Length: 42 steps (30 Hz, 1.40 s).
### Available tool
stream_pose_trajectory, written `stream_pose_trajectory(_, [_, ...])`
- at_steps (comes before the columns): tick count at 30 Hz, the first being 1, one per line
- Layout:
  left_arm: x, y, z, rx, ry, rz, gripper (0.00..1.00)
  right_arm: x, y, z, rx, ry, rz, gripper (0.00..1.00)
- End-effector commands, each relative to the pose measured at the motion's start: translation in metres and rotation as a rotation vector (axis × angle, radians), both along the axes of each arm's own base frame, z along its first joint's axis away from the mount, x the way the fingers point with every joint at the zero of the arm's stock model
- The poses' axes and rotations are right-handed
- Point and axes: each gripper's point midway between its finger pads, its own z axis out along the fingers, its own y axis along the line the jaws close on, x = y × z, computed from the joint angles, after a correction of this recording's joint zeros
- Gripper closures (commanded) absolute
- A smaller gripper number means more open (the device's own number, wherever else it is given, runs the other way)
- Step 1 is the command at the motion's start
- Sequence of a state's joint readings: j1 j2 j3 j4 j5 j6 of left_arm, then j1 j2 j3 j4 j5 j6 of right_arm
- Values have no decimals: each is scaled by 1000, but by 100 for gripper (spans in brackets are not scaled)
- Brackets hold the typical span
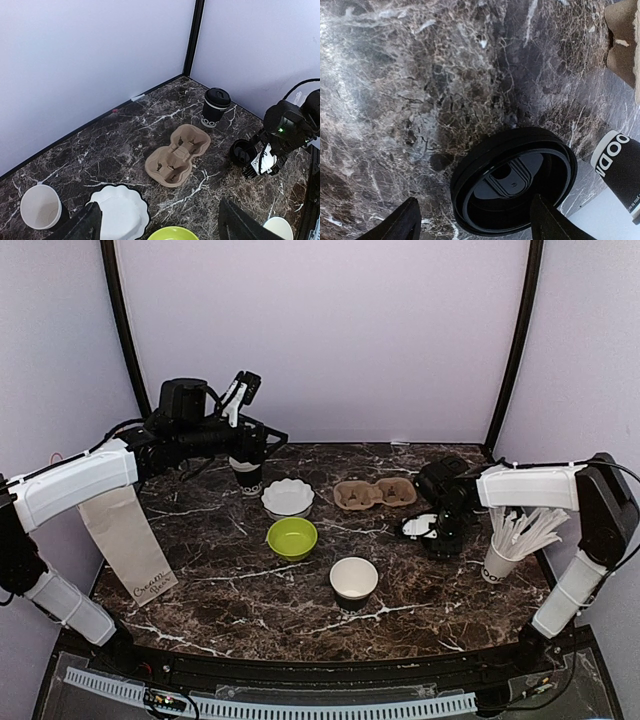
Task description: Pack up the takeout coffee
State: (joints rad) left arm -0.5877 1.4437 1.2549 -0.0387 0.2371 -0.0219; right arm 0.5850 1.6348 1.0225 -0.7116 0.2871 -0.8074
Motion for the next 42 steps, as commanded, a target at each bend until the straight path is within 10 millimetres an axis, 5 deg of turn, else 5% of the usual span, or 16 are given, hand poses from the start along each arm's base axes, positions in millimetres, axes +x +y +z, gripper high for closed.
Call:
stream_pose_trajectory(1, [-4,-5,8,-6,-21,-31,18,8,-2,1,8,-10,-8,26])
stream_pose_trajectory(20, [-4,-11,-4,32,-6,-59,18,8,-2,5,62,51,-85,63])
stream_pose_trajectory(31, [-4,-12,-7,52,-5,-63,18,5,-4,0,68,80,-112,74])
stream_pose_trajectory(42, [-5,-15,-12,78,-8,-65,18,2,5,32,143,73,-141,88])
